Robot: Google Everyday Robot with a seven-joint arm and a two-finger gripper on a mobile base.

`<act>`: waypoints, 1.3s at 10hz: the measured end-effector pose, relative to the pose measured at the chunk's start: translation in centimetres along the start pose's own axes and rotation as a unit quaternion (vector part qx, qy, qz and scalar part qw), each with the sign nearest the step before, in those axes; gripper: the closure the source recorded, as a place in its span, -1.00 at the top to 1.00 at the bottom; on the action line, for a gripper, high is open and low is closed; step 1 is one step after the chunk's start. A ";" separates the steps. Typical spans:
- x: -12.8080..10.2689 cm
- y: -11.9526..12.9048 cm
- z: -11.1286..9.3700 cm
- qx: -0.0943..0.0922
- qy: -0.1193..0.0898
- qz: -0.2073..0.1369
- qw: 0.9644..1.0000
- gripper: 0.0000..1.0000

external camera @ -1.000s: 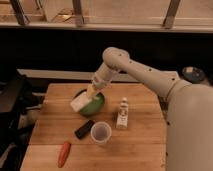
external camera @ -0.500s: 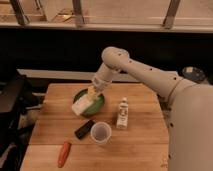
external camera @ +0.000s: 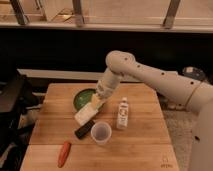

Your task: Place the white sponge in the ceramic cup

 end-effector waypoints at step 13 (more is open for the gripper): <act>10.5 -4.4 -1.1 -0.020 -0.040 0.110 0.993 0.22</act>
